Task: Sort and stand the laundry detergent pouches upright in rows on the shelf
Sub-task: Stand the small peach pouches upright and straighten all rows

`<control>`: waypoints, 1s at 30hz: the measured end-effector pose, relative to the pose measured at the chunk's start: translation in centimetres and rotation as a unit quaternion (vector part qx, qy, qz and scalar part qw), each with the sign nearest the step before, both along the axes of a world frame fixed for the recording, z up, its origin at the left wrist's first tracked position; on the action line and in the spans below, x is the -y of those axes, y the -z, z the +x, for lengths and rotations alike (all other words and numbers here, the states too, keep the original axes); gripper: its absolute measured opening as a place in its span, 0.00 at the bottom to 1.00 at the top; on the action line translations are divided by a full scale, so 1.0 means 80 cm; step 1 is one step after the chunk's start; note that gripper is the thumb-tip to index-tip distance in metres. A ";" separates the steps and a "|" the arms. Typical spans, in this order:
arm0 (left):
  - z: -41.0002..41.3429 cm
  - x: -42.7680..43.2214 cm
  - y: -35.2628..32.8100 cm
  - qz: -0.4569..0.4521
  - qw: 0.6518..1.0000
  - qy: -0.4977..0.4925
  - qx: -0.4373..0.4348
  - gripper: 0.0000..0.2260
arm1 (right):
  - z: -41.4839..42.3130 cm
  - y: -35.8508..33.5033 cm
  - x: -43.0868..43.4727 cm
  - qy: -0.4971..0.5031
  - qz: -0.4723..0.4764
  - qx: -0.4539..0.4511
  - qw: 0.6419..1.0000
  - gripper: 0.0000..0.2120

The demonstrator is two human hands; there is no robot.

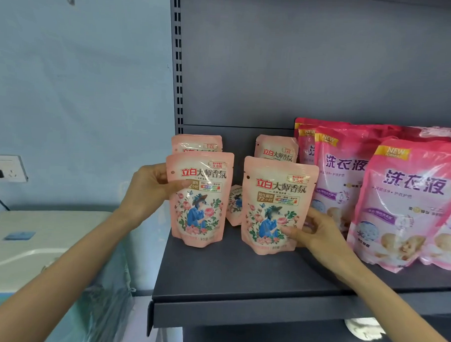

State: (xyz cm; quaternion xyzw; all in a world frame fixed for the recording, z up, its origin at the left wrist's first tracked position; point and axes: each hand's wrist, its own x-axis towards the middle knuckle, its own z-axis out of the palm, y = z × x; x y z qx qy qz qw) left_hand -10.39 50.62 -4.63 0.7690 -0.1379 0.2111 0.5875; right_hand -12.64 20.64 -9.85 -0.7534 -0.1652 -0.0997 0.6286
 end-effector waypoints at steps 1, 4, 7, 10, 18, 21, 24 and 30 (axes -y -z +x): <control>0.004 -0.003 0.000 -0.007 1.000 -0.011 -0.004 0.07 | 0.000 -0.001 -0.002 -0.001 -0.002 0.001 1.000 0.16; 0.022 -0.010 0.002 -0.023 0.999 -0.042 -0.015 0.07 | -0.003 -0.002 -0.013 -0.028 0.005 -0.004 1.000 0.16; 0.037 -0.008 0.001 -0.044 0.997 -0.049 -0.027 0.07 | -0.003 -0.001 -0.036 -0.055 0.004 -0.010 0.998 0.16; 0.050 -0.002 0.000 -0.045 0.998 -0.041 -0.031 0.08 | 0.005 0.003 -0.068 -0.054 -0.013 0.003 0.998 0.16; 0.054 -0.004 -0.001 -0.032 0.997 -0.015 -0.076 0.10 | 0.027 0.002 -0.130 -0.021 -0.039 0.038 0.998 0.14; 0.048 -0.009 -0.001 -0.033 0.995 -0.015 -0.090 0.12 | 0.035 0.002 -0.143 -0.014 -0.040 0.040 0.998 0.14; 0.040 -0.013 0.000 -0.039 0.995 -0.019 -0.095 0.16 | 0.041 0.001 -0.153 -0.011 -0.042 0.040 0.998 0.15; 0.017 -0.016 0.002 -0.060 0.994 -0.025 -0.091 0.20 | 0.046 0.002 -0.159 -0.005 -0.076 0.052 0.996 0.15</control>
